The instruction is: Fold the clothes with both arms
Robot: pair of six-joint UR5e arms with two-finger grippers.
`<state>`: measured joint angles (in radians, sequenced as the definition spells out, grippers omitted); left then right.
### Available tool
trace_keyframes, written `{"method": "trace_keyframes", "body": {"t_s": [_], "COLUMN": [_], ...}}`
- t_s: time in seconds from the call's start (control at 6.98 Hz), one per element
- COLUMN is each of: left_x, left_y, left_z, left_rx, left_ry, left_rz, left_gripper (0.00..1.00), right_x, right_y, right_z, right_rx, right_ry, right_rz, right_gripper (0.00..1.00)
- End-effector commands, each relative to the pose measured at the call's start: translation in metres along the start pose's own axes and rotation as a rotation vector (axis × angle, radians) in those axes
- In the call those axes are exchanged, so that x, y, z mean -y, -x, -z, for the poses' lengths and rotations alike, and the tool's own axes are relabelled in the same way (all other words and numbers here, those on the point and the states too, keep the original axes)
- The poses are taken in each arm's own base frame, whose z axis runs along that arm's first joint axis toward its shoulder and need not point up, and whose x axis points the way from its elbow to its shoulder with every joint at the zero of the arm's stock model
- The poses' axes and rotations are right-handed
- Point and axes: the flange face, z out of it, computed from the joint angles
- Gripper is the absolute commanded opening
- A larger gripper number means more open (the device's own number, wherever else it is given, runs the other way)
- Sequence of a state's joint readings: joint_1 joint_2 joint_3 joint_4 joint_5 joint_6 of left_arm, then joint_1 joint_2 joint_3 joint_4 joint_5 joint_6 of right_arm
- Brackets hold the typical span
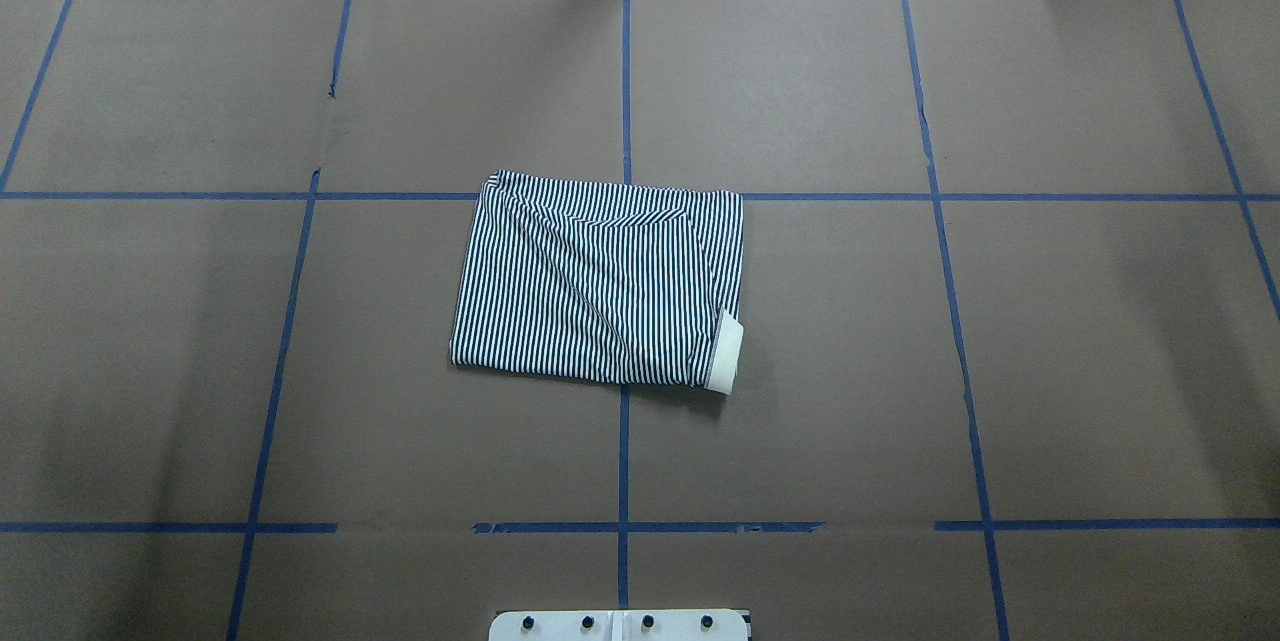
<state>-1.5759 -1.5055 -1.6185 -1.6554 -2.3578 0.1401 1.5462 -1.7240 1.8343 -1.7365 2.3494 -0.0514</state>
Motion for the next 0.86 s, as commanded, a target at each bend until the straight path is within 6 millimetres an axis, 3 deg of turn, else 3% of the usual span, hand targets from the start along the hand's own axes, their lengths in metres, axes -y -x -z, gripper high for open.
{"method": "trace_keyframes", "body": {"t_s": [0.0, 0.72], "left_x": [-0.002, -0.002], "left_y": [0.001, -0.001], "left_z": [0.000, 0.000], "left_rx": [0.011, 0.015], "left_ry": [0.003, -0.010], "left_rz": [-0.004, -0.014], "left_gripper": [1.00, 1.00], "right_x": [0.002, -0.003], "right_y": [0.001, -0.013], "right_z": [0.001, -0.002], "right_rx": [0.001, -0.104], "right_ry": [-0.002, -0.035], "right_rz": [0.003, 0.030], "right_gripper": [1.00, 1.00]}}
